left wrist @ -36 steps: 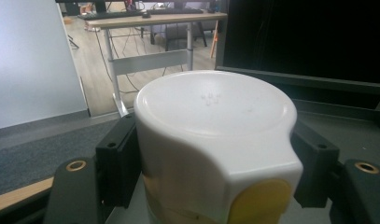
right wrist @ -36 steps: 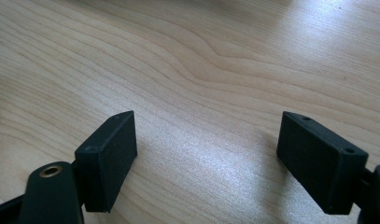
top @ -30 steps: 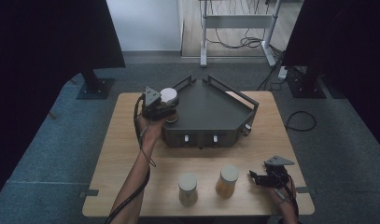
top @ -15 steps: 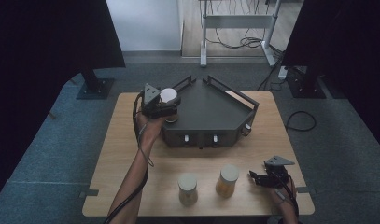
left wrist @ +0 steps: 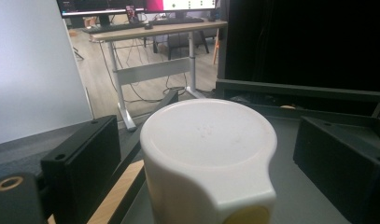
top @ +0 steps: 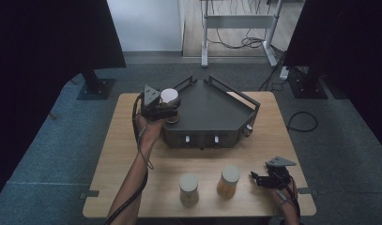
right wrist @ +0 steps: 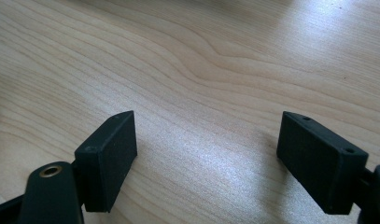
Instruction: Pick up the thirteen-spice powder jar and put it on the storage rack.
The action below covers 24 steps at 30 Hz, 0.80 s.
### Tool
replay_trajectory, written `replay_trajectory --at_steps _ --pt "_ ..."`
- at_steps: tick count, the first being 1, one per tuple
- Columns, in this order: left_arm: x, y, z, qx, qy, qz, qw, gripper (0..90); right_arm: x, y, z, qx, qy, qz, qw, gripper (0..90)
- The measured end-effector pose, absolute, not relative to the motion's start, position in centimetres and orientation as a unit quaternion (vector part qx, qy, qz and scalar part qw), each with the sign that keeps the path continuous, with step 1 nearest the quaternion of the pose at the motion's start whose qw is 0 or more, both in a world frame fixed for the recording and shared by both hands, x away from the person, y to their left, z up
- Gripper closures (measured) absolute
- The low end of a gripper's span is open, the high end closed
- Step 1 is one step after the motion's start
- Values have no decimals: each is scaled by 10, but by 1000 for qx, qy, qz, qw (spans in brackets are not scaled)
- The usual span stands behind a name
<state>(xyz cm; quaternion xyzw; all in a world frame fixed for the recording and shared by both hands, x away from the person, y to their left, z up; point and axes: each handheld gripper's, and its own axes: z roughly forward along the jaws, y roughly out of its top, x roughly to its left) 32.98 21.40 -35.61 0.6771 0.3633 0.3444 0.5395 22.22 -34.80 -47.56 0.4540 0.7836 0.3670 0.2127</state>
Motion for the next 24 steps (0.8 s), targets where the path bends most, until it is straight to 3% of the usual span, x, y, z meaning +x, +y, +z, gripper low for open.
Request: replay_trajectory --at_steps 24 --pt "310 232 -357 672 368 339 546 71 222 -348 -476 454 784 367 214 195"
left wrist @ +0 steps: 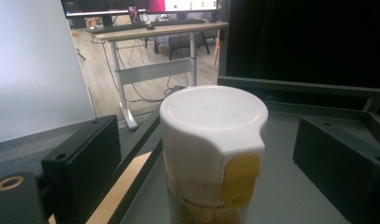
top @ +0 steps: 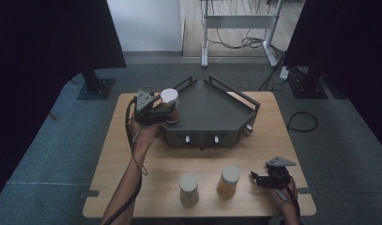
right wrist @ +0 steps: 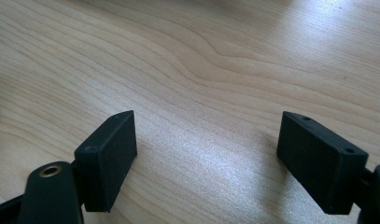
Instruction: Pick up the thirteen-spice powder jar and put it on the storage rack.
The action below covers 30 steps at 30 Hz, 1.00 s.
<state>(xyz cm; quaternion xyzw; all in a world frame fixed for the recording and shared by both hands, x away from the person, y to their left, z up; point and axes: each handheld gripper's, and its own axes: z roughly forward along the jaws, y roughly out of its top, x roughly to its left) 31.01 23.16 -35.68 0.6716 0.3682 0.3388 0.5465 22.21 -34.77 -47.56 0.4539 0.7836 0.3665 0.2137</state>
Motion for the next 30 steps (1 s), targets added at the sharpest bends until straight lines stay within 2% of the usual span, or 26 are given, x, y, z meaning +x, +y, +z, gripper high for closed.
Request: replay_trajectory --at_steps 30 --pt "276 257 -351 680 355 331 551 72 222 -348 -476 455 783 366 214 195"
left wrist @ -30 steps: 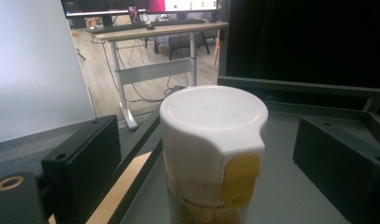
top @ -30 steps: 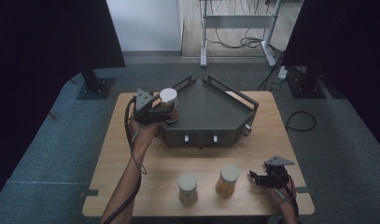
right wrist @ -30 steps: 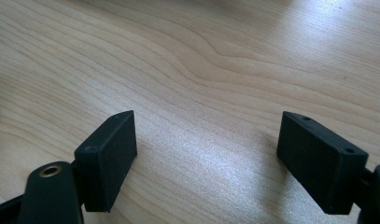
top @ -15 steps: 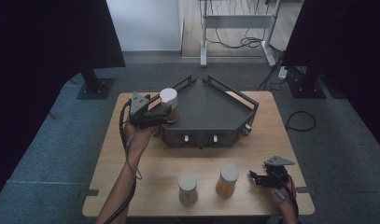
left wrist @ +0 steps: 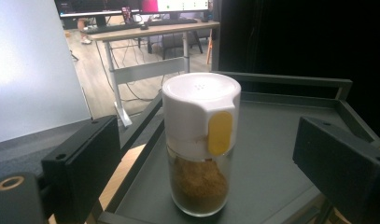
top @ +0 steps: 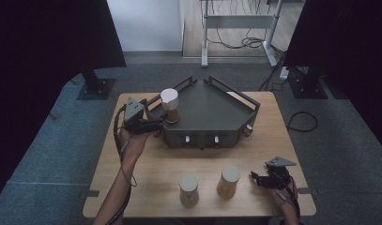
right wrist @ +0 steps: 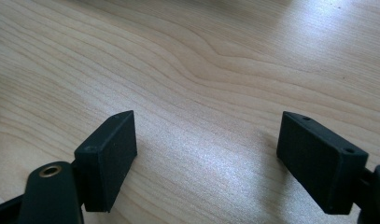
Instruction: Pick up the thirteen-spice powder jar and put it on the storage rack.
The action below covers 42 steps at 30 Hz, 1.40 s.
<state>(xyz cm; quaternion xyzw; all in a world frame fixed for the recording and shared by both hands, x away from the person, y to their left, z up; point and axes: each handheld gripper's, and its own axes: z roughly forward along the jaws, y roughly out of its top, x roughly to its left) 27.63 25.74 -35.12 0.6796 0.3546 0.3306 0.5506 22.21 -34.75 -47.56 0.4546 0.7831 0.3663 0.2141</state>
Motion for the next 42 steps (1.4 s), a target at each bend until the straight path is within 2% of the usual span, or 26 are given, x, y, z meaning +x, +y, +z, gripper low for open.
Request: replay_trajectory --at_steps 42 --pt "231 292 -361 681 351 324 555 74 222 -347 -476 455 783 366 214 194"
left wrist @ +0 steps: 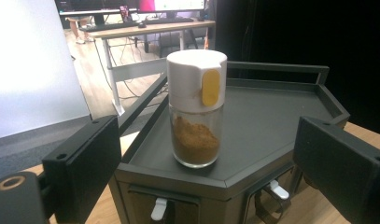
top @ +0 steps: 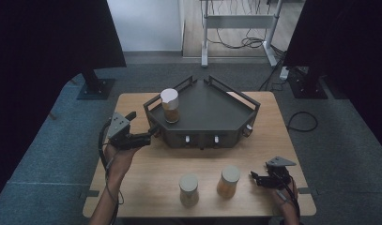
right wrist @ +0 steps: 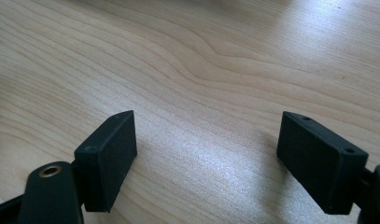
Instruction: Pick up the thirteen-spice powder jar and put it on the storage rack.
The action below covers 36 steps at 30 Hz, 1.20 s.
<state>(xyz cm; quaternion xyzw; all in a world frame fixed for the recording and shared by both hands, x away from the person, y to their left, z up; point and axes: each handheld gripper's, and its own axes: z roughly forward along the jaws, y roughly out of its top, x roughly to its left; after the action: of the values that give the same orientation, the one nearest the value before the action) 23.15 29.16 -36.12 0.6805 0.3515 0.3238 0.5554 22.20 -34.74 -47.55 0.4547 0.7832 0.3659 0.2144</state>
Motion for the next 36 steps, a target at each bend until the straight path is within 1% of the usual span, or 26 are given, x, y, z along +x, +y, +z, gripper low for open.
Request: replay_trajectory --at_steps 25,36 --pt "204 309 -370 682 354 322 553 75 222 -347 -476 456 782 365 215 194" --pt "202 313 -382 689 366 312 543 75 221 -346 -476 457 782 365 216 193"
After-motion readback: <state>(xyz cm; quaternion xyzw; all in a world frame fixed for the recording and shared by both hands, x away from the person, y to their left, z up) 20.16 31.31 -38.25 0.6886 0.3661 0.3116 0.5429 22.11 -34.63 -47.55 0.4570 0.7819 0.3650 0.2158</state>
